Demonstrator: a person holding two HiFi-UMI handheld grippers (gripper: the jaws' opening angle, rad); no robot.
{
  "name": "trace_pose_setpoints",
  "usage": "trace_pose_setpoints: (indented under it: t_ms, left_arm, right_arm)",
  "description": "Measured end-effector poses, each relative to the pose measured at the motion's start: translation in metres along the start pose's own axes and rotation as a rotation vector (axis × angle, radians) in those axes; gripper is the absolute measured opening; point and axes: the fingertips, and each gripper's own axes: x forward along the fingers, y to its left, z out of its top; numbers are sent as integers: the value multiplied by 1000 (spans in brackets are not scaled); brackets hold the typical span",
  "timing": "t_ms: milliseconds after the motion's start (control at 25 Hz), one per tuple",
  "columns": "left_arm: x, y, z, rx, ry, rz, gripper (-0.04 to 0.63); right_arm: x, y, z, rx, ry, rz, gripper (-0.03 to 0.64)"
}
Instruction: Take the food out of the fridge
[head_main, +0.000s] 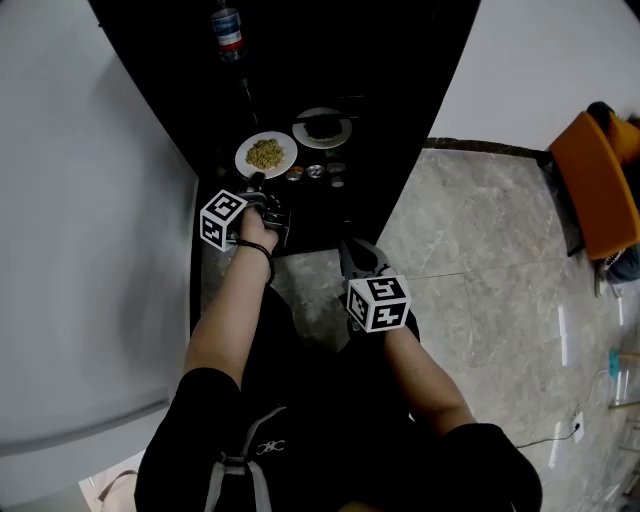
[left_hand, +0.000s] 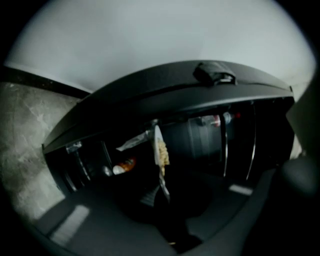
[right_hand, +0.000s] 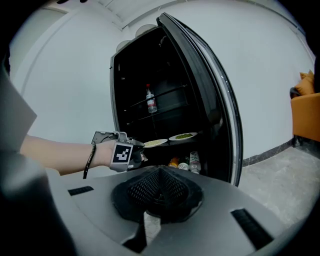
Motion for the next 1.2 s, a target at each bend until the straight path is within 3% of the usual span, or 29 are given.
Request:
trace_pose_setpoints:
  t_ms: [240,440,600,1040,1200]
  left_arm:
    - [6,2,3,15,-17,-18,105]
    - [12,0,5,42,-23,0,44]
    - [7,-2,1,6,-17,-12,11]
    - [-28,-4,-17,-116,31,-42,11]
    - [-45,-12,-26,-145,74,-45,11]
  right_arm:
    - [-3,2,-8,-12,19,-3,-8]
    - [-11,-5,-16,-15,33,-19,-8]
    - [-14,-10,-17,-9,31,-23,-8]
    - [0,-4,-18,6,30,12,-8]
    - [12,2,1,3,21,21,-8]
